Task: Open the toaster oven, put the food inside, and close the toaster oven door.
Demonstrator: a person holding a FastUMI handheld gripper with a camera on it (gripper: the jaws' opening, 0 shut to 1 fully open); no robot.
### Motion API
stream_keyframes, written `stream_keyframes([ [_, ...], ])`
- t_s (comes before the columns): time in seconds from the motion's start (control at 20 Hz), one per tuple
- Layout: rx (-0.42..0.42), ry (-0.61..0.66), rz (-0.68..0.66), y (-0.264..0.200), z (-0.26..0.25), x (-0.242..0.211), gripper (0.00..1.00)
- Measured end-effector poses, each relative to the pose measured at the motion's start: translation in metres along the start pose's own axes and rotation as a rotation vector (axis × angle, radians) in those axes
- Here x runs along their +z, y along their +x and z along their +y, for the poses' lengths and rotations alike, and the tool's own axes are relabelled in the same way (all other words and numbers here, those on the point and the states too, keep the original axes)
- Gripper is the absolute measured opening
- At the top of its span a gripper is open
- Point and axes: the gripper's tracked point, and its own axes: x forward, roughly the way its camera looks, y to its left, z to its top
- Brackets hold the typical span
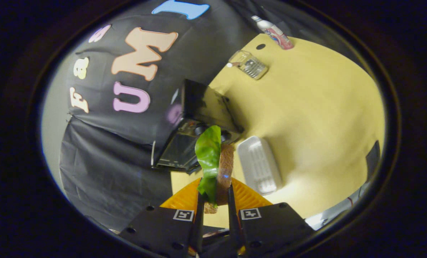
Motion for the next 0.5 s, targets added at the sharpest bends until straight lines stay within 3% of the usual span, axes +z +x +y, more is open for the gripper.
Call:
stream_keyframes([
  [0.3,0.217,0.126,0.033,0.071,0.053,-0.056,0.33],
  [0.5,0.241,0.131,0.058,0.125,0.07,-0.077,0.32],
])
